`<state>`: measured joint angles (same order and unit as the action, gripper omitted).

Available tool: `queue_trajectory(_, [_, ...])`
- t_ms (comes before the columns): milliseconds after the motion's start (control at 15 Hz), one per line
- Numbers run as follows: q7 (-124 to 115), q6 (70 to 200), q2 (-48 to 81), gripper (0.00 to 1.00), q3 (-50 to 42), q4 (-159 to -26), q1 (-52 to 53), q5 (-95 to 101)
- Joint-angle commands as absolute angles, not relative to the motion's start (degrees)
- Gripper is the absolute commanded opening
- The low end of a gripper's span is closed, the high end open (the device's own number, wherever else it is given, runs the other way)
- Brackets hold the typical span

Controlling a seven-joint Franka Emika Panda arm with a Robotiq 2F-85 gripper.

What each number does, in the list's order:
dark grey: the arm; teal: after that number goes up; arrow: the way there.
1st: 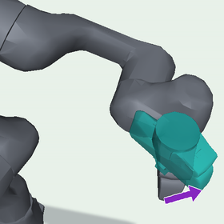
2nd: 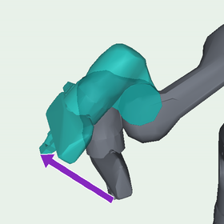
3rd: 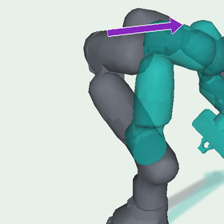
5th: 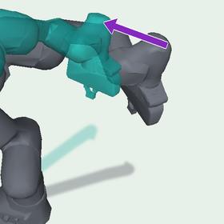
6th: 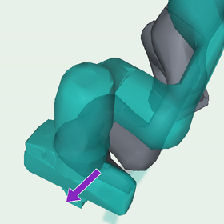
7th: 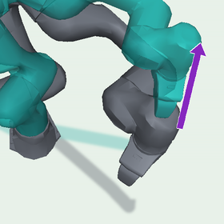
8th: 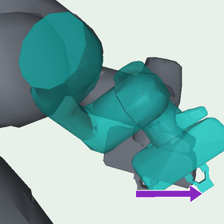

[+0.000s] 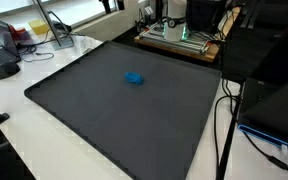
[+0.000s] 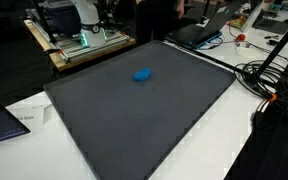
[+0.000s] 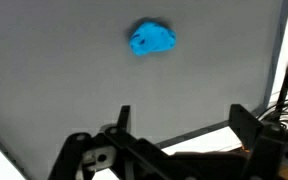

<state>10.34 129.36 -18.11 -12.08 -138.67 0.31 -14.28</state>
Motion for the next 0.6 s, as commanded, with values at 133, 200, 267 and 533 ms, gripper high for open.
queue_trajectory(133, [10.7,129.1,-18.0,1.00,-10.9,-138.5,-1.0,-14.7])
queue_trajectory(200, [10.7,129.1,-18.0,1.00,-10.9,-138.5,-1.0,-14.7])
queue_trajectory(267, [10.7,129.1,-18.0,1.00,-10.9,-138.5,-1.0,-14.7])
queue_trajectory(533, [13.6,125.8,-18.4,1.00,-10.9,-138.7,0.3,-15.7])
